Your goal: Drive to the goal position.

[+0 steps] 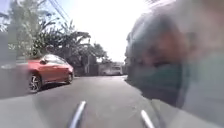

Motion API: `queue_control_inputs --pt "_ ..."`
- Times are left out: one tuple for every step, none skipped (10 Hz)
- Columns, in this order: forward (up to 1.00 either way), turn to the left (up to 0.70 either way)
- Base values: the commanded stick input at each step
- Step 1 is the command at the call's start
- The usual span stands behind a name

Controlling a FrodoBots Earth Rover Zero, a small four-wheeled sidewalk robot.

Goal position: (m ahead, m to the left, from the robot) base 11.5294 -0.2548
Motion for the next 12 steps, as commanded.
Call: queue_control_inputs --pt "0.85 0.00" --pt "0.85 0.00" --pt "0.85 0.00" --pt "0.85 -0.12" --pt "0.85 -0.23" --pt "0.85 -0.34" --pt "0.85 -0.34" --pt "0.85 -0.34" --pt "0.85 -0.34" --pt "0.85 -0.34" --pt "0.85 -0.30" --pt "0.85 -0.10"
